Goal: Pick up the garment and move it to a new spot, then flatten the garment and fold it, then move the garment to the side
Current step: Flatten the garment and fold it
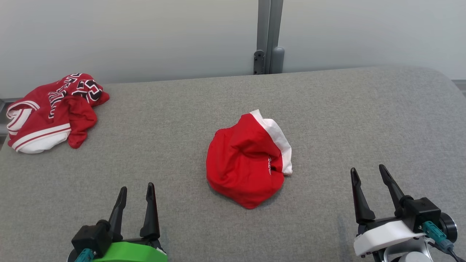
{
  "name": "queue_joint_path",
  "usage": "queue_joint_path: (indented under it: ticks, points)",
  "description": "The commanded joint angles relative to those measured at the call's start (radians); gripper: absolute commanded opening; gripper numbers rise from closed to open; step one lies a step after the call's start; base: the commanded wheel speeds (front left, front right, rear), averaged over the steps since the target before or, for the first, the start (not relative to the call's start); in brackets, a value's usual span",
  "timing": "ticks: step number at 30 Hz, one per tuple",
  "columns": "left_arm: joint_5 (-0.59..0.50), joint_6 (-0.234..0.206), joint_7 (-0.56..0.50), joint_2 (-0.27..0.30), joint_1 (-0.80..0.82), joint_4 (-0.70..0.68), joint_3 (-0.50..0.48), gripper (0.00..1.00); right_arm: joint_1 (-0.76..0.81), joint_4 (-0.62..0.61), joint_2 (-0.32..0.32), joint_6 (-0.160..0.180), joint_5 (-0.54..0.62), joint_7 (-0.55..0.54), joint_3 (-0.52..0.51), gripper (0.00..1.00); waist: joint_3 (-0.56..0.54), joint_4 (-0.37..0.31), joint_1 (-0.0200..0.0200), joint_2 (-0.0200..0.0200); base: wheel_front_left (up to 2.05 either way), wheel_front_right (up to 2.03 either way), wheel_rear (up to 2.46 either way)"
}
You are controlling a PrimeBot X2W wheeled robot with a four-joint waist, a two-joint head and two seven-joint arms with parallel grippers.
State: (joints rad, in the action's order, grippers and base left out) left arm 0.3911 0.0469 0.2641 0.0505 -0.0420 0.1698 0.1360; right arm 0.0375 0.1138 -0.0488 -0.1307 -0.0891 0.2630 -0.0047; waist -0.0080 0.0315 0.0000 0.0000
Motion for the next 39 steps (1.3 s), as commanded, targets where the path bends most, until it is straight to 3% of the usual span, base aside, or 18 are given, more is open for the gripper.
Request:
queue_joint_path:
  ticks: [1, 11, 21, 26, 38, 39]
  points:
    - [0.0, -0.004, 0.001, 0.0, -0.007, 0.002, 0.0, 1.0, 0.0, 0.002, -0.003, 0.0, -0.004, 0.003, 0.0, 1.0, 0.0, 0.001, 0.0, 0.0, 0.0, 0.0, 0.0]
    - [0.0, -0.002, 0.001, 0.0, -0.002, 0.008, 0.011, 1.0, -0.006, 0.004, -0.003, 0.0, 0.003, 0.003, 0.004, 1.0, 0.01, 0.022, 0.0, 0.0, 0.0, 0.0, 0.0]
    - [0.003, 0.001, 0.001, 0.0, 0.029, 0.006, 0.034, 1.0, -0.155, 0.024, -0.003, 0.0, 0.012, 0.003, 0.125, 1.0, 0.052, 0.077, 0.0, 0.0, 0.0, 0.0, 0.0]
    - [0.011, -0.002, 0.001, 0.0, 0.051, 0.005, 0.054, 1.0, -0.289, 0.149, -0.003, 0.0, 0.04, 0.003, 0.189, 1.0, 0.083, 0.122, 0.0, 0.0, 0.0, 0.0, 0.0]
    - [0.024, -0.021, 0.001, 0.0, 0.082, -0.007, 0.079, 1.0, -0.532, 0.543, -0.006, 0.0, 0.061, -0.044, 0.2, 1.0, 0.136, 0.254, 0.0, 0.0, 0.0, 0.0, 0.0]
    - [0.025, -0.021, 0.0, 0.0, 0.081, -0.007, 0.079, 1.0, -0.543, 0.565, -0.007, 0.0, 0.05, -0.052, 0.208, 0.7, 0.136, 0.26, 0.0, 0.0, 0.0, 0.0, 0.0]
